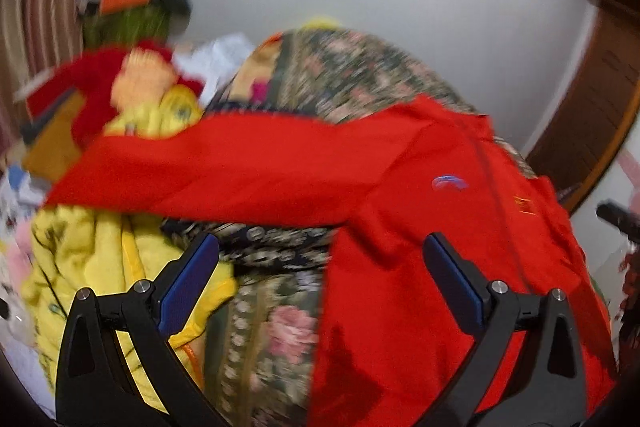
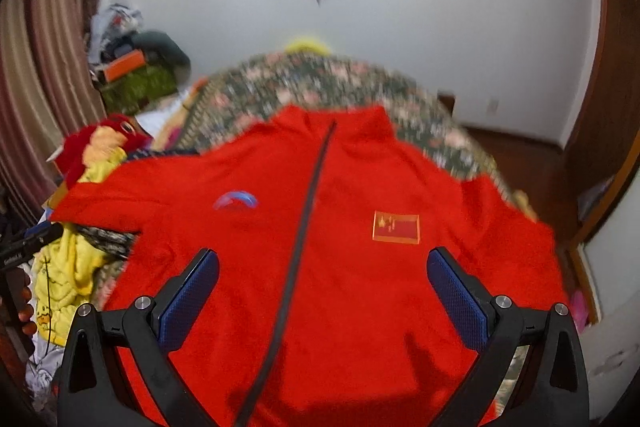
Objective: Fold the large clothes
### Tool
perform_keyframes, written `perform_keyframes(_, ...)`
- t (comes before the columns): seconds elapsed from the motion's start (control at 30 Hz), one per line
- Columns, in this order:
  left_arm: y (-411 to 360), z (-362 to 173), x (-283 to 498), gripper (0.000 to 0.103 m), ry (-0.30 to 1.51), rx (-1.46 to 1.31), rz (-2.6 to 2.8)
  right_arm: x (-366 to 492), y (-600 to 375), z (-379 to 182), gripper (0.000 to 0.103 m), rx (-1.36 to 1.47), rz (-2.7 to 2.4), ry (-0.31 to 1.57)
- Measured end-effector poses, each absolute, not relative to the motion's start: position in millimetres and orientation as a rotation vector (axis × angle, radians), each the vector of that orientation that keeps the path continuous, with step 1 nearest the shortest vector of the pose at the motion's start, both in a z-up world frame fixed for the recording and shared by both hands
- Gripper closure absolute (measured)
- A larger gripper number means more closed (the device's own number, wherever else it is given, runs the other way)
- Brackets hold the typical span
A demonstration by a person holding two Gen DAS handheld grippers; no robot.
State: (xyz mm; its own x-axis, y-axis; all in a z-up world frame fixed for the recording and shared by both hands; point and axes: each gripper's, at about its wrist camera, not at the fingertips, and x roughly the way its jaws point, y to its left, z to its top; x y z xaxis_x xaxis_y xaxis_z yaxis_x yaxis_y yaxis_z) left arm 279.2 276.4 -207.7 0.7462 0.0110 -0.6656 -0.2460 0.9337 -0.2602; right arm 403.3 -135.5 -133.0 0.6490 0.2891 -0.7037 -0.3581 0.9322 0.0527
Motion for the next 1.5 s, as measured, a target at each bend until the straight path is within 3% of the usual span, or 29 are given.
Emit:
perform_keyframes(0.37, 388.9, -280.9, 307.2, 0.001, 0.792, -0.677, 0.24, 453.7, -162.0, -209.9, 0.0, 0.171, 0.341, 1.051)
perform_keyframes(0.67, 443.5, -285.5, 321.2, 0.02, 0.708, -0.744, 0.349, 458.8, -157.4, -215.0, 0.0, 0.155, 0.351, 1.092)
perform_keyframes(0.77, 453.2, -277.4, 334.5, 0.037, 0.707, -0.699, 0.41, 458.6, -156.6, -215.3, 0.0, 0.155, 0.358, 1.102)
perform_keyframes(0.87, 454.3, -267.7, 345.7, 0.063, 0.727, -0.592, 0.496, 457.7, -155.8, -214.3, 0.0, 0.148, 0.366, 1.107)
perform_keyframes(0.93, 450.3, -261.8, 356.0, 0.087, 0.776, -0.461, 0.597, 457.7, -156.0, -212.2, 0.0, 0.143, 0.371, 1.109)
perform_keyframes(1.03, 441.6, -251.4, 373.3, 0.097, 0.835, -0.343, 0.681, 456.9, -158.1, -206.8, 0.0, 0.121, 0.38, 1.094)
perform_keyframes(1.27, 392.9, -182.1, 409.3, 0.101, 0.725, -0.186, 0.621, 452.2, -173.2, -198.9, 0.0, 0.093, 0.383, 1.062)
perform_keyframes(1.5, 276.2, -113.2, 456.7, 0.101, 0.62, 0.03, 0.443, 450.8, -200.7, -198.2, 0.0, 0.139, 0.374, 1.058)
